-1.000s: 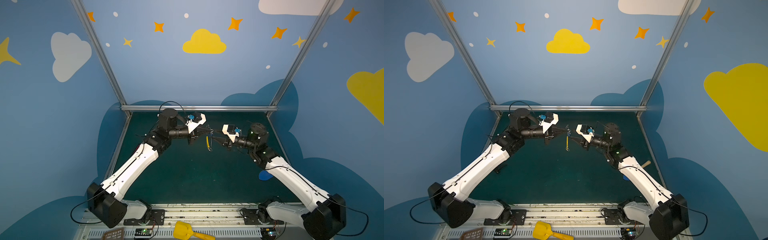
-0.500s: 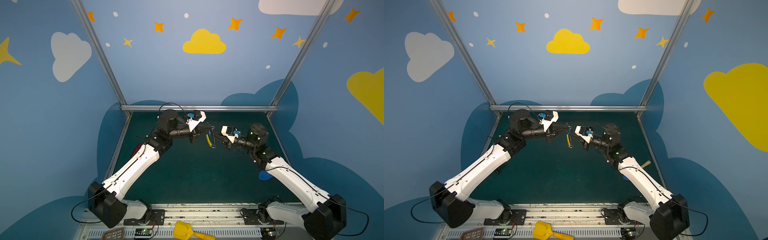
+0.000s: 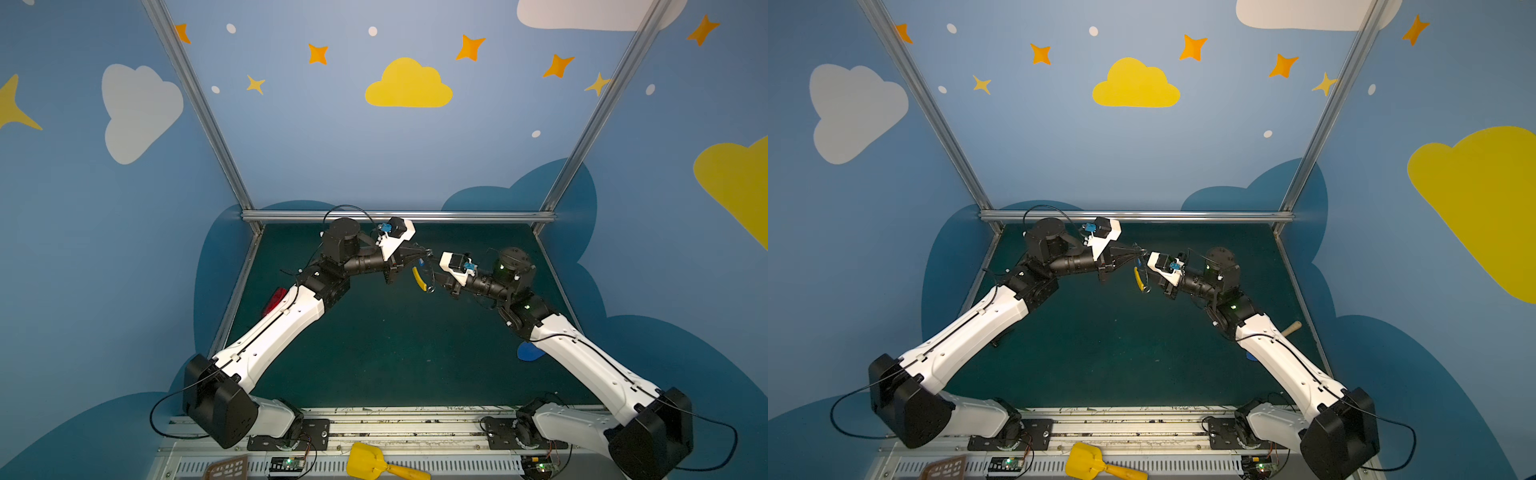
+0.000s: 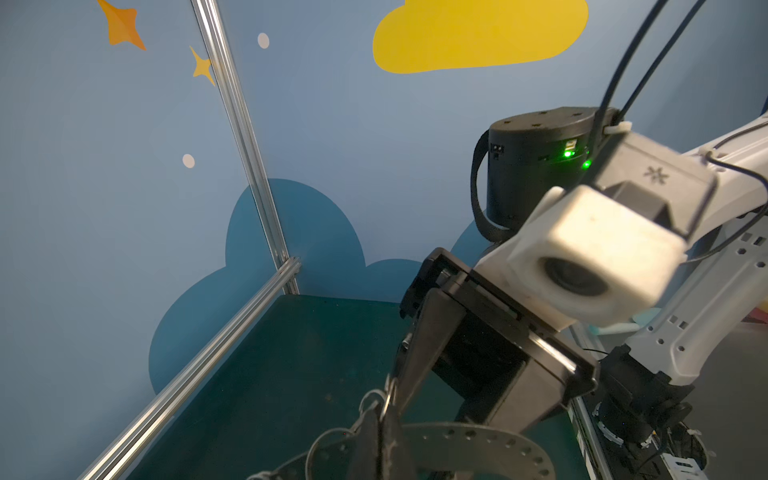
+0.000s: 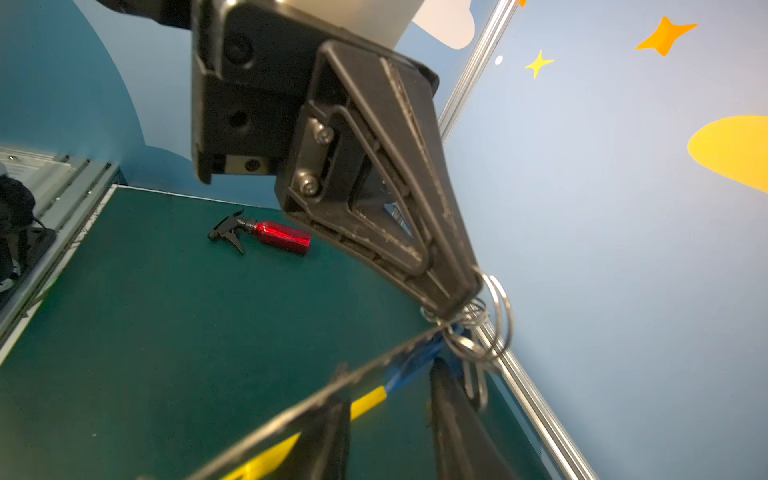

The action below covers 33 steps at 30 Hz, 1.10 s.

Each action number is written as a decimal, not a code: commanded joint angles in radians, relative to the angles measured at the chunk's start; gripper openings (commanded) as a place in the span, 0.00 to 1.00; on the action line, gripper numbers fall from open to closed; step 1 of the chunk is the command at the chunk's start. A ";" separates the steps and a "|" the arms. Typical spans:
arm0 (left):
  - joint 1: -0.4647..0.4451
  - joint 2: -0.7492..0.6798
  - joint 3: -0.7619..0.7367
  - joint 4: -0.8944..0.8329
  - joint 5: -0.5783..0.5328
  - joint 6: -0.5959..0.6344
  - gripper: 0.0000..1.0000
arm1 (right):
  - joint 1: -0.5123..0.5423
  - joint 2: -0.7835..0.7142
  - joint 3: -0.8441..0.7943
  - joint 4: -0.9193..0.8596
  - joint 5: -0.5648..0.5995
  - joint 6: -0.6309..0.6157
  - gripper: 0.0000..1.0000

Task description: Put the keys on the keyring

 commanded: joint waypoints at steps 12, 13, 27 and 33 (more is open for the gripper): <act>-0.004 0.007 0.021 0.064 0.012 -0.033 0.03 | 0.005 -0.004 -0.009 0.044 0.129 0.023 0.25; -0.003 0.009 0.021 0.066 0.012 -0.034 0.03 | 0.005 -0.004 -0.007 0.046 0.128 0.023 0.23; -0.005 0.018 0.006 0.134 -0.039 -0.097 0.03 | 0.051 -0.023 -0.046 0.062 0.200 -0.095 0.00; -0.005 0.019 -0.012 0.174 -0.084 -0.129 0.03 | 0.104 -0.034 -0.067 0.064 0.298 -0.207 0.00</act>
